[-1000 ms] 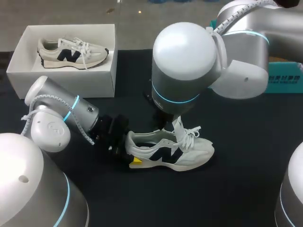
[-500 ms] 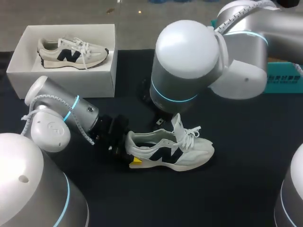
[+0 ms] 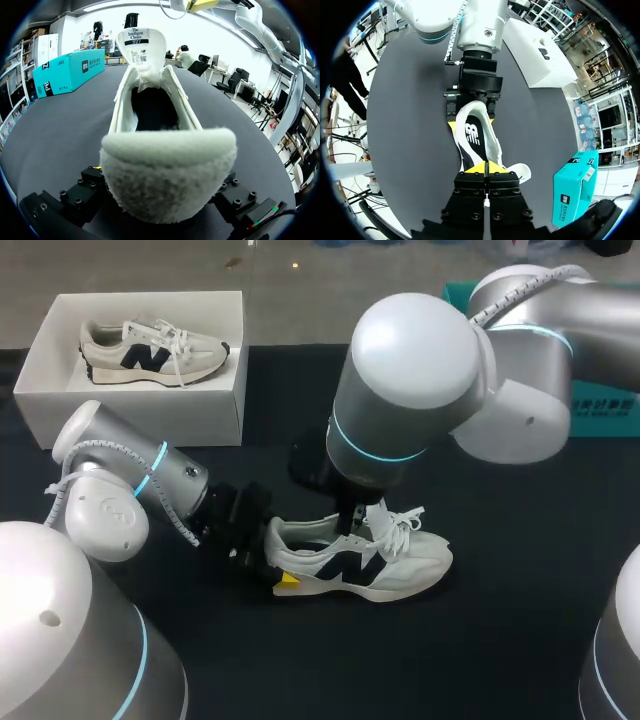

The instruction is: Take the shoe out of the shoebox, open the shoe tongue, remove and reinsert the insole, then place the shoe into the shoebox

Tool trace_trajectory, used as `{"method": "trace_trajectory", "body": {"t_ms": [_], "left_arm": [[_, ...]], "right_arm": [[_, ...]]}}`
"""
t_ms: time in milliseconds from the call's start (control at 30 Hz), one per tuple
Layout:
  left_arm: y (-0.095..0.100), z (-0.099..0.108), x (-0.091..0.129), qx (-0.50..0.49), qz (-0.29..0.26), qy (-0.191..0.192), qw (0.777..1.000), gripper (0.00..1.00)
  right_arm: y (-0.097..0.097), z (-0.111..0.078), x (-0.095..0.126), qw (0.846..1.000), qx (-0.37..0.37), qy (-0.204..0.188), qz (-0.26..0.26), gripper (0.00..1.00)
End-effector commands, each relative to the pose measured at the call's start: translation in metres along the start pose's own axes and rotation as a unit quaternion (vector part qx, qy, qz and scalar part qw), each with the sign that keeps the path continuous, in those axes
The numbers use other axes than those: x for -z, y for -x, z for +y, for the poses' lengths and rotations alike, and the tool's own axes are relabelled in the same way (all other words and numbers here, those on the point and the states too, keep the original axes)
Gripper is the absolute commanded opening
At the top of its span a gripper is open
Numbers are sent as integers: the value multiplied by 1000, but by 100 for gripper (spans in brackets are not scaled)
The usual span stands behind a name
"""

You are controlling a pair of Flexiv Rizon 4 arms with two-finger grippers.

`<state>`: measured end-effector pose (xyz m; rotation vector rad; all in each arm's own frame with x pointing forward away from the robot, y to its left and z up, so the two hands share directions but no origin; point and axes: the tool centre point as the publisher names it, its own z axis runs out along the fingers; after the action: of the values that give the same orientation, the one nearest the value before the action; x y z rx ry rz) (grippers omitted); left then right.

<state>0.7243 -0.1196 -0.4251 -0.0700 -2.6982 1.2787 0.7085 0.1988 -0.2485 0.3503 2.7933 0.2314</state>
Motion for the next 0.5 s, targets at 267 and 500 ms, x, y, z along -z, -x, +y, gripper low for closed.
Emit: {"method": "trace_trajectory", "body": {"t_ms": [267, 500], "left_arm": [[4, 5, -7, 1, 1, 2, 1000, 0], [4, 5, -7, 1, 1, 2, 1000, 0]], "right_arm": [[-1, 3, -28, 999, 15, -37, 9, 0], [1, 12, -56, 998, 40, -55, 16, 0]]}}
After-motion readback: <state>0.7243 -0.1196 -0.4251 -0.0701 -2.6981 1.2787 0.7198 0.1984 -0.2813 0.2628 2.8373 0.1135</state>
